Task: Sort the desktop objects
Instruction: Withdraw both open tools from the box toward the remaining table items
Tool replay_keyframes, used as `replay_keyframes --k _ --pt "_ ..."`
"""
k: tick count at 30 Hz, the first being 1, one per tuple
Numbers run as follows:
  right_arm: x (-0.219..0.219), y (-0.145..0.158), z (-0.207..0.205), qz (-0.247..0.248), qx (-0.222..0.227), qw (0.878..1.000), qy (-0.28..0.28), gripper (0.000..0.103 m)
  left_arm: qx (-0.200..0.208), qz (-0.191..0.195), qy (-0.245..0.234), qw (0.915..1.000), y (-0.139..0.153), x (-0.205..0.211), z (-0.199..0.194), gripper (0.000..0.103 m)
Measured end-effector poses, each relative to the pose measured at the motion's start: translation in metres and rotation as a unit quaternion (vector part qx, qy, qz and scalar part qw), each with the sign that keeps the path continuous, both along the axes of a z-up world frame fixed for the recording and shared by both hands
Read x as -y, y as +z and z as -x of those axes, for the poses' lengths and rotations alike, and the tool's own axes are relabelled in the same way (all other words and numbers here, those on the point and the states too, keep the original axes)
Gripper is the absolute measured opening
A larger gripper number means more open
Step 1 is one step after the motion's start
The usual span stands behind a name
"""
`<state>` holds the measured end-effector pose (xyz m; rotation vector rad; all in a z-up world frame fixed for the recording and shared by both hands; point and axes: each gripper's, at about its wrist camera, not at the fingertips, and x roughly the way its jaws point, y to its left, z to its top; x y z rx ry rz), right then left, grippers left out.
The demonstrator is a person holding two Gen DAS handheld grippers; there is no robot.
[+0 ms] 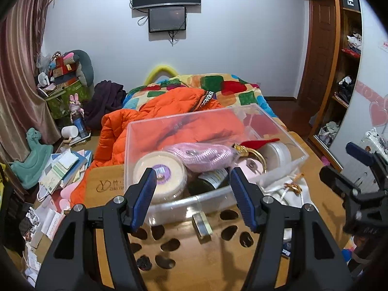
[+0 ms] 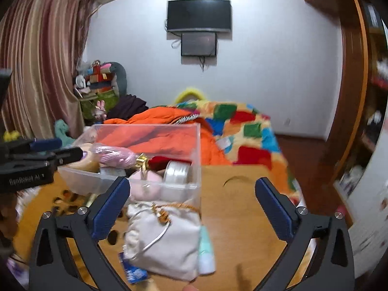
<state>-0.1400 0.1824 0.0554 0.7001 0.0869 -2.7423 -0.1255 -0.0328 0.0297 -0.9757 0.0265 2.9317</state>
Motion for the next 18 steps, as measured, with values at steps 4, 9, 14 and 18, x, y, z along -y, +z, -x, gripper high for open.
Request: replay_keyframes --k 4,9,14,18 --pt "-0.014 -0.004 0.003 0.035 0.03 0.999 -0.015 0.103 0.0 -0.004 -0.005 1.0 -0.006 -0.003 -0.011 0.063" --pt "-0.027 -0.011 0.002 0.051 0.055 0.997 -0.004 0.103 0.003 -0.007 -0.009 0.9999 -0.014 -0.006 -0.021 0.063" --pt "-0.03 -0.019 -0.013 0.017 0.031 0.998 -0.045 0.102 0.018 -0.021 -0.005 0.9996 -0.031 -0.004 -0.029 0.063" --pt "-0.032 -0.028 -0.022 -0.001 0.032 0.998 -0.061 0.101 0.032 -0.041 0.002 0.9987 -0.042 0.0 -0.035 0.063"
